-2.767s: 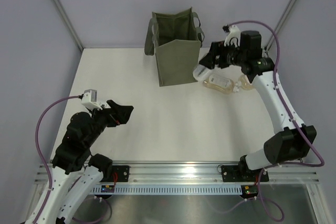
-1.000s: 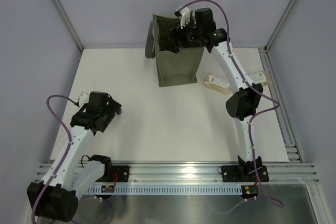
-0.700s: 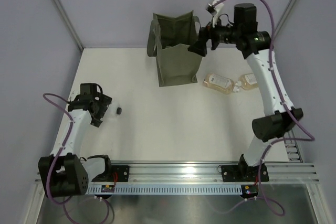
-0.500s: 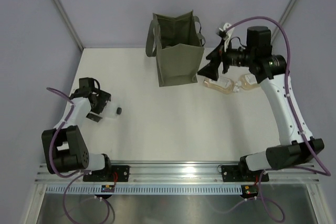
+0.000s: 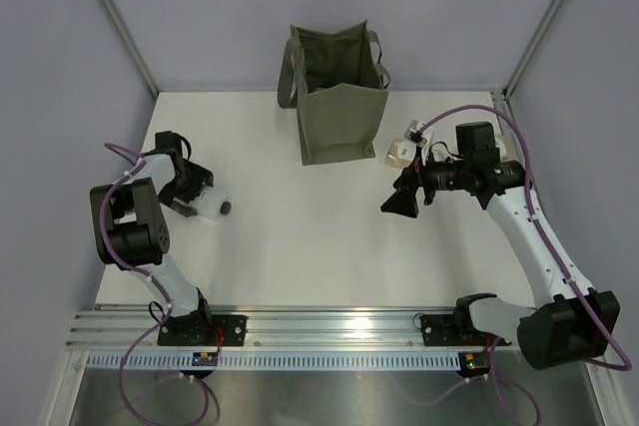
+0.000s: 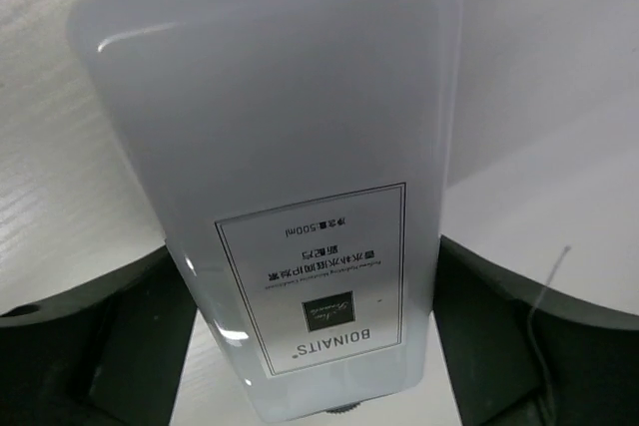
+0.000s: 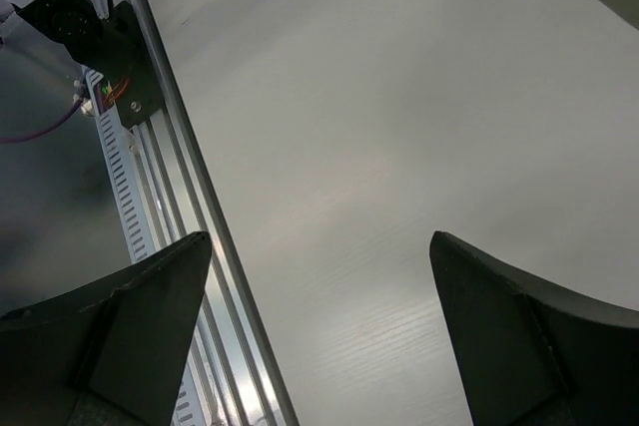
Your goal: Place the personal care products into the canvas bag
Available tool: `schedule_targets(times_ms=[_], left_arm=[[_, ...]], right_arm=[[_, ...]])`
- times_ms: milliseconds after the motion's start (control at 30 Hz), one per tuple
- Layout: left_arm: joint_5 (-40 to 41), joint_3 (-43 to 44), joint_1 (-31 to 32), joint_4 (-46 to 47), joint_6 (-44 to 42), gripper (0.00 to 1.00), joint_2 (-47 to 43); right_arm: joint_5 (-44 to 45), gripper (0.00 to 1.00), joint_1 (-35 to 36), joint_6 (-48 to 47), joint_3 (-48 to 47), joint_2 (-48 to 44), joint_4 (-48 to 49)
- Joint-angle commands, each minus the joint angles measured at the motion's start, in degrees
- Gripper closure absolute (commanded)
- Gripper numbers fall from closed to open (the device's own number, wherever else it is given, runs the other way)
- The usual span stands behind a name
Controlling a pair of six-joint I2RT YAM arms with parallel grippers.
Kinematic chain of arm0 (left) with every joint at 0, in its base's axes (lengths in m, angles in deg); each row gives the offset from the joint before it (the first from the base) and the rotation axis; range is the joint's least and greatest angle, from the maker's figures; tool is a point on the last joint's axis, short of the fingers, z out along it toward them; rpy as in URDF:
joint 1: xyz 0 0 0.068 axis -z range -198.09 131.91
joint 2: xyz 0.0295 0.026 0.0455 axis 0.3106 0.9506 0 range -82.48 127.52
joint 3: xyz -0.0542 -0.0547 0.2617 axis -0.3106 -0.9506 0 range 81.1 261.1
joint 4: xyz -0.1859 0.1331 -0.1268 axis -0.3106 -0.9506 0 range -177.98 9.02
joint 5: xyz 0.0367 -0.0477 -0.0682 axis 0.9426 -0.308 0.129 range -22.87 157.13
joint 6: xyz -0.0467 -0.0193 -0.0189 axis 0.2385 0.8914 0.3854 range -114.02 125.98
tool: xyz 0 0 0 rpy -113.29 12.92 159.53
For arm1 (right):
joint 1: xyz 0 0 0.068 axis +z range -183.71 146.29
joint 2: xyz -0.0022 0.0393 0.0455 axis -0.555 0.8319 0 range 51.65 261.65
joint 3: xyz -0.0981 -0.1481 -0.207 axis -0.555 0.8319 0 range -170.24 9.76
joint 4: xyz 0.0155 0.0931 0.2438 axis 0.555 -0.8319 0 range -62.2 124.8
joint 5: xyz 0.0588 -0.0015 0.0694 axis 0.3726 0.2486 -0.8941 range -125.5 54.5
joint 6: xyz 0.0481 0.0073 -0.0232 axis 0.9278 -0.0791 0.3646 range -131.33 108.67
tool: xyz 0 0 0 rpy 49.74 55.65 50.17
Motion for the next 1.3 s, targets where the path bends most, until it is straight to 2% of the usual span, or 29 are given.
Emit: schedule_targets(times_ms=[0,33,67,133,167,200,267,300,367,400,467,567,700,800,867,1000,1067,1167,1267], left_arm=[[0.64,1.73,-0.29,-2.33,-2.01,0.18,0.70],[0.03,1.29,-0.21,-1.72,-2.80,0.38,0.44],[-0.23,1.29,-0.21,-1.19,-4.03,0.49,0.17],[-2.69,0.85,-0.21,0.13,-5.87,0.68,-0.88],[-3.65,0.50,-0.12,2.13,-7.97,0.72,-1.76],[-8.10,-0.02,-0.03,3.81,-9.13,0.78,-4.20],[-15.05,-2.73,0.06,11.07,-11.67,1.00,-7.28],[-21.09,-3.71,0.58,13.73,-12.47,1.00,-9.13],[-25.61,-5.38,2.16,20.65,-12.39,1.00,-15.19],[-26.77,-5.04,4.86,21.74,-11.95,1.00,-17.04],[-27.56,-3.12,8.30,24.63,-11.78,1.00,-21.35],[-27.39,1.71,17.77,30.25,-7.92,1.00,-24.96],[-25.03,15.30,25.69,34.67,-5.27,1.00,-23.74],[-23.80,24.81,30.28,36.69,-4.83,1.00,-17.43],[-22.65,35.09,32.04,36.61,-5.27,1.00,-12.86],[-18.80,54.16,34.77,35.11,-4.57,1.00,4.33],[-16.51,64.33,35.65,33.02,-4.92,1.00,9.90],[-11.50,70.88,36.44,35.54,-4.83,1.00,18.17],[-7.10,71.34,37.67,38.54,-7.10,1.00,22.13]], right_arm=[[-3.45,0.00,-1.44,0.36,-0.35,-3.21,4.46],[-3.81,0.01,-1.71,0.97,-0.17,-3.30,4.90],[-4.16,0.00,-2.41,1.32,0.18,-3.73,5.95],[-5.30,0.00,-3.20,2.28,1.06,-4.17,6.74],[-5.65,0.01,-3.64,2.38,1.23,-4.70,6.92],[-6.09,0.01,-4.60,2.47,1.58,-5.05,7.10],[-6.36,0.00,-5.83,3.34,2.11,-6.54,8.15],[-6.62,0.01,-6.88,3.69,2.90,-6.90,8.59],[-6.89,0.00,-7.86,4.49,3.61,-8.04,9.56],[-7.15,0.00,-8.47,4.66,3.96,-8.22,9.73],[-7.41,0.01,-9.79,5.10,4.14,-8.57,10.00],[-7.68,0.01,-11.28,5.89,4.05,-9.01,10.44],[-7.33,0.01,-14.98,6.68,4.05,-9.62,10.62],[-7.42,0.01,-16.56,7.21,4.49,-9.98,10.79],[-7.42,0.01,-17.09,8.26,4.93,-10.15,11.93],[-7.50,0.00,-17.88,9.76,5.63,-10.68,13.43],[-7.24,0.01,-18.14,10.11,5.89,-11.20,13.95],[-7.50,0.00,-18.93,11.16,7.29,-12.17,15.35],[-7.59,0.00,-19.73,11.52,8.96,-13.75,16.41]])
